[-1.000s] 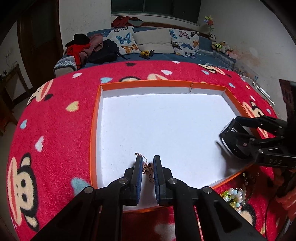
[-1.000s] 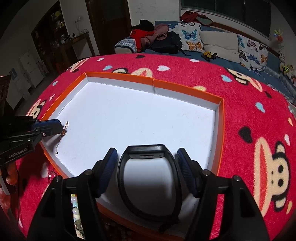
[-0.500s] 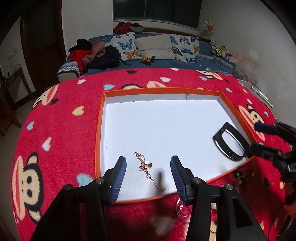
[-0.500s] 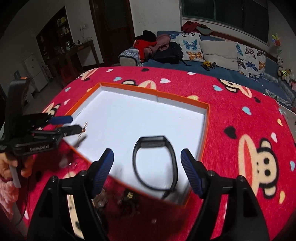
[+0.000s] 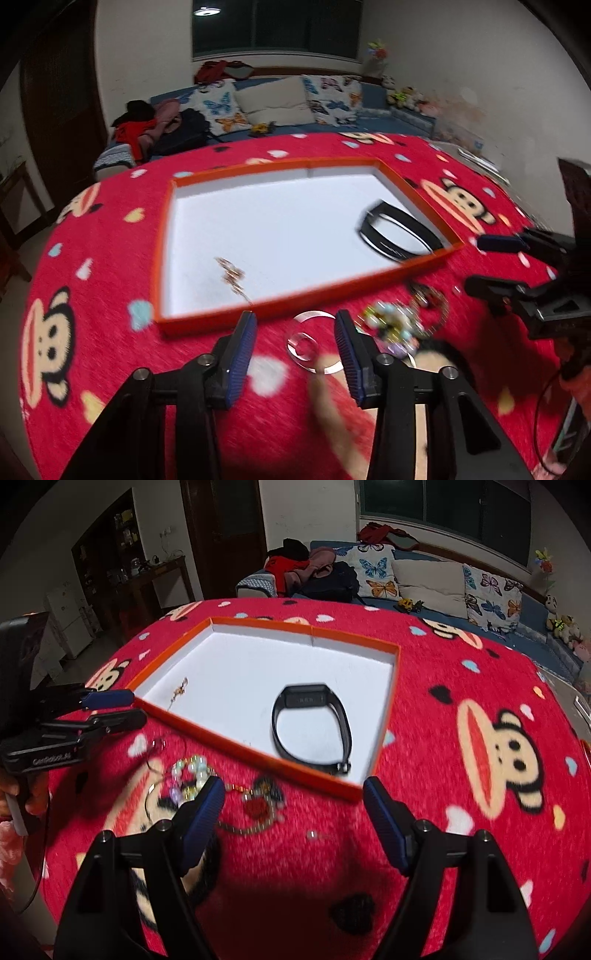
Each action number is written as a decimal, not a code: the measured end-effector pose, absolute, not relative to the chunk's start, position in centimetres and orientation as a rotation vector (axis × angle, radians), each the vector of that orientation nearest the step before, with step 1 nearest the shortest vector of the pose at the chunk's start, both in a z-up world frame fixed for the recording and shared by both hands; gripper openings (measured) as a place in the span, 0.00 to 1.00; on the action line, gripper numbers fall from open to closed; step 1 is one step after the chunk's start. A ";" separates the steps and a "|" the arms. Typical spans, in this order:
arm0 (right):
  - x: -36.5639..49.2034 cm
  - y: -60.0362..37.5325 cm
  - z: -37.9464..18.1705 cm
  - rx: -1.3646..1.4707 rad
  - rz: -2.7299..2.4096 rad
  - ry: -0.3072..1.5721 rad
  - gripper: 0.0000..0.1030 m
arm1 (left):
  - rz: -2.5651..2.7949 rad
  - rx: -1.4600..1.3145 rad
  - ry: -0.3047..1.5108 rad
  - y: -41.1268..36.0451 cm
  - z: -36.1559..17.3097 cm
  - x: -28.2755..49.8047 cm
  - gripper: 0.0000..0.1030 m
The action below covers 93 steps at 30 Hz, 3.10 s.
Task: Organize jewelry
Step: 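Move the left tool back over the silver hoop earrings, then grasp the large silver hoop with the left tool while the right tool grasps the pearl earring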
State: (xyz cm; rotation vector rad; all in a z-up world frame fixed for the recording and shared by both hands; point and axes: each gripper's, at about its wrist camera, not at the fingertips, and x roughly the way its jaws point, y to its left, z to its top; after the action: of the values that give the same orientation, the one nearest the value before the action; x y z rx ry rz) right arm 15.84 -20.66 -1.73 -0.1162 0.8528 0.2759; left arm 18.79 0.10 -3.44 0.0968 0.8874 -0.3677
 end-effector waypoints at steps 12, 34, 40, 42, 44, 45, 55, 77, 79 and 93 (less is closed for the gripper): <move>14.7 -22.4 -3.3 -0.044 0.271 0.885 0.75 | -0.404 0.122 0.945 -1.3 -6.0 18.6 0.41; 15.0 -22.5 -4.2 -0.004 0.285 0.901 0.75 | -0.414 0.196 0.957 -2.2 -7.2 20.7 0.50; 14.9 -22.8 -4.0 -0.004 0.283 0.895 0.75 | -0.422 0.198 0.960 -2.2 -7.2 20.6 0.57; 14.9 -22.9 -4.1 0.002 0.282 0.897 0.75 | -0.426 0.206 0.959 -2.3 -7.3 20.6 0.57; 14.9 -23.0 -4.2 0.009 0.282 0.900 0.75 | -0.438 0.215 0.955 -2.2 -7.3 20.5 0.57; 15.0 -23.0 -4.2 0.010 0.283 0.901 0.75 | -0.441 0.223 0.952 -2.2 -7.3 20.5 0.57; 15.0 -22.9 -4.4 0.014 0.289 0.905 0.75 | -0.497 0.239 0.938 -2.2 -7.3 20.3 0.57; 15.4 -22.7 -4.8 -0.042 0.310 0.932 0.59 | -0.480 0.267 0.899 -2.0 -7.3 20.2 0.51; 15.7 -22.4 -4.9 -0.049 0.317 0.937 0.55 | -0.474 0.263 0.893 -1.8 -7.1 20.0 0.51; 16.8 -22.0 -5.4 -0.094 0.370 0.947 0.47 | -0.451 0.211 0.855 -0.1 -5.5 19.1 0.51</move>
State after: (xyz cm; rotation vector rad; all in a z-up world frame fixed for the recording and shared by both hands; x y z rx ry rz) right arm 16.83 -21.97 -5.43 -0.0938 0.9468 0.3698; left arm 19.08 -0.08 -5.46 0.2106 0.8549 -0.4512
